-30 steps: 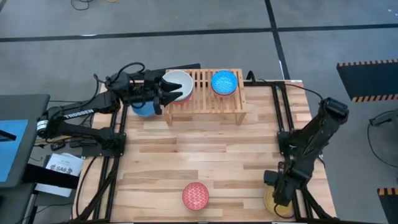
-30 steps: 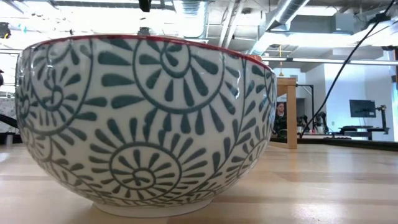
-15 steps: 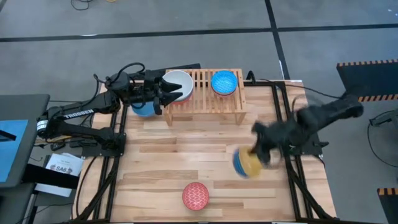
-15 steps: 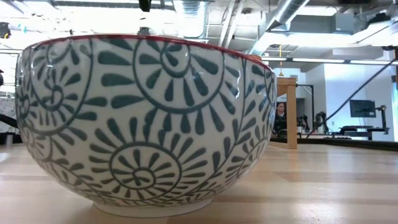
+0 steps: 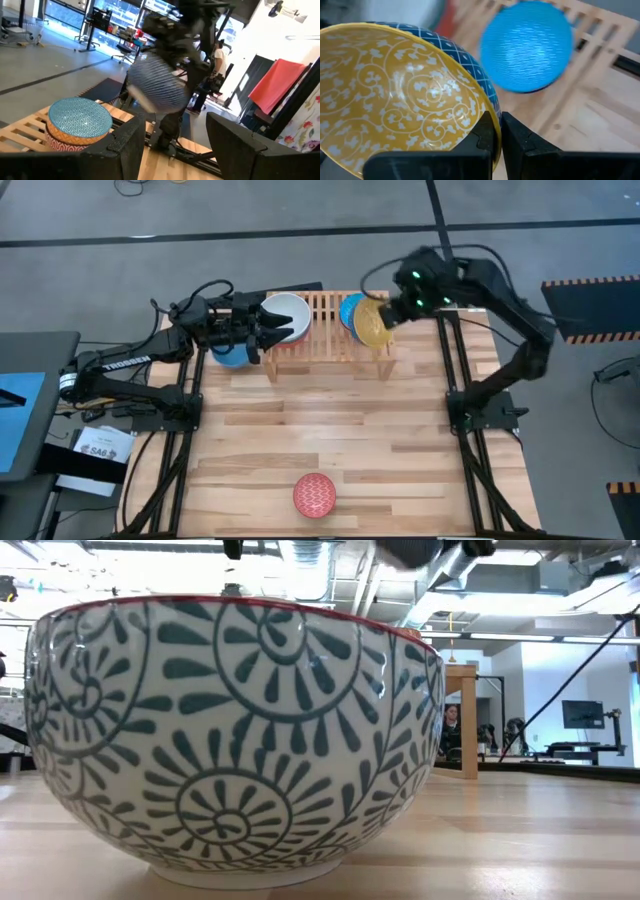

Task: Place and stack bowls onto a shelf
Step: Stack the small yellow bowl on top of the small light blue bowl on the shelf

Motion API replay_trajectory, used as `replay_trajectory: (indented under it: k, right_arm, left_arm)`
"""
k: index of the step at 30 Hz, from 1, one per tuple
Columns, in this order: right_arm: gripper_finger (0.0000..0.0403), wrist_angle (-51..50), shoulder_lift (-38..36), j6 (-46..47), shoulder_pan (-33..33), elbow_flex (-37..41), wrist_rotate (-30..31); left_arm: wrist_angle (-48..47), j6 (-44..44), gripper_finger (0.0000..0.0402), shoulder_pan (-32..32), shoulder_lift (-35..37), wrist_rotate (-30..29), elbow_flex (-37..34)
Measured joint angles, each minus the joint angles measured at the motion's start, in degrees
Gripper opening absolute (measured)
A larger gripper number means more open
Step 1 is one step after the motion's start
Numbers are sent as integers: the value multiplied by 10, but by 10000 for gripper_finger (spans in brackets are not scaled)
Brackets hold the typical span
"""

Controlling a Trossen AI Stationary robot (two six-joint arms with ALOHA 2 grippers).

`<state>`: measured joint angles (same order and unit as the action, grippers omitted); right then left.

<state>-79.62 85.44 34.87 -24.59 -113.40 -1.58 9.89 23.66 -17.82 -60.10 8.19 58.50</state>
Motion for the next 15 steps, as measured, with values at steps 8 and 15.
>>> replay_trajectory:
  k: [8,15]
  right_arm:
    - [36,-48,97,1,-87,-40,-3]
    - [36,-46,130,7,-123,-56,-11]
  left_arm:
    - [0,2,195,0,0,0,0]
    - [-1,11,195,0,0,4,0]
